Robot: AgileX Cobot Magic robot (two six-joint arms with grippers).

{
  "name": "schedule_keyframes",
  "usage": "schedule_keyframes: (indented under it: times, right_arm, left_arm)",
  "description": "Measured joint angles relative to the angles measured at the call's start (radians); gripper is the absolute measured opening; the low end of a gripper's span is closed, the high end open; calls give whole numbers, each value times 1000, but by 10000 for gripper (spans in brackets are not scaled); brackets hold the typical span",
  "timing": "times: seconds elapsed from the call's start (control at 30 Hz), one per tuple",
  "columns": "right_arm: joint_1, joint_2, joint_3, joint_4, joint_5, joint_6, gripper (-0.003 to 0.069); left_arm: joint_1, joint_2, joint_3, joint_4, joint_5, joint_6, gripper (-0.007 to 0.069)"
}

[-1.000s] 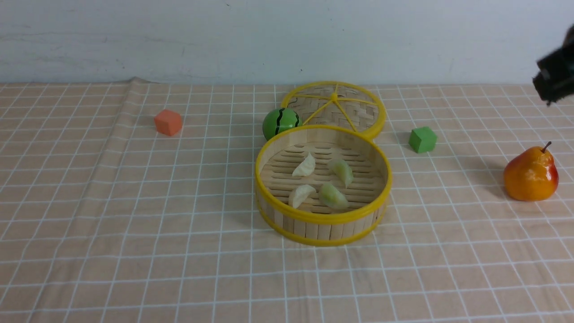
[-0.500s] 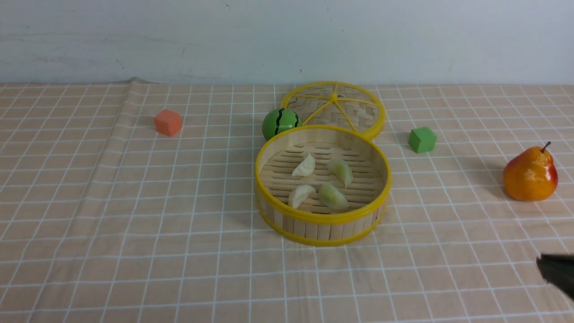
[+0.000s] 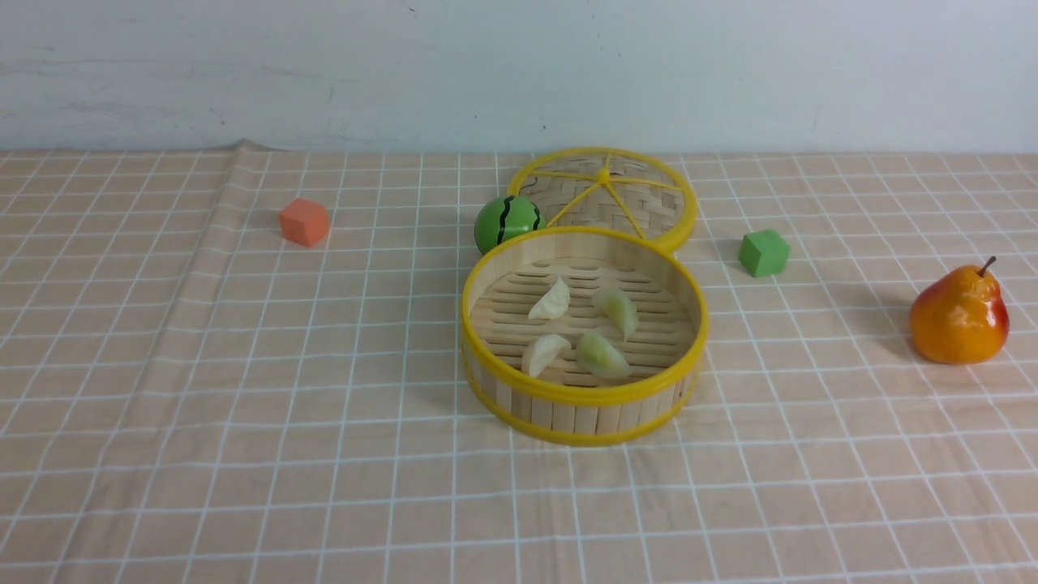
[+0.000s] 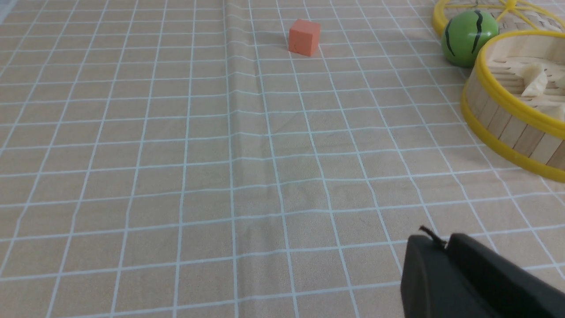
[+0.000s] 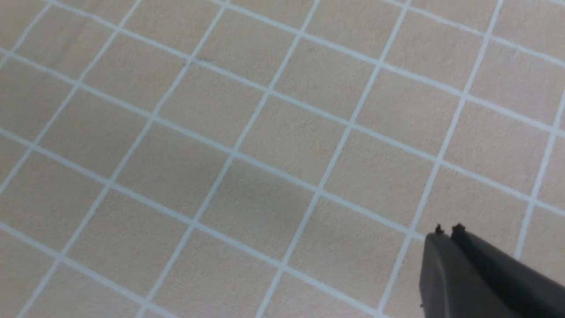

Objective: Put the dumplings into the steamer on the table with the brown tablecloth.

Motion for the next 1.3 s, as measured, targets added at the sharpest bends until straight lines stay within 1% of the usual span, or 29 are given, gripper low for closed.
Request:
schedule_keyframes:
  times: [0.2,0.33,0.4,0.5,0.53,0.6,0.77,1.3]
  right_arm:
    - [-119,-272,62,-86,-22,-1,8]
    - [-164,-416,93,-122,-38,6,11]
    - [-180,-471,140,-128,-84,57,14]
    - [-195,-534,187,-168,-119,186,18]
    - [-196,-534,187,-172,-119,186,18]
    - [-204,-570,189,-216,-107,276,21]
    - [-209,-587,185,-237,-64,342,23]
    - [-209,-589,184,-240,-57,354,48]
  left_arm:
    - [0,0,0,0,1,0,57]
    - [0,0,0,0,7,0,62]
    - [0,0,0,-1,7,0,65]
    - [0,0,0,-1,8,0,69]
    - [0,0,0,-1,8,0,69]
    - [0,0,0,-1,8,0,71]
    - [0,0,0,-2,8,0,74]
    - [0,0,0,-1,8,0,91]
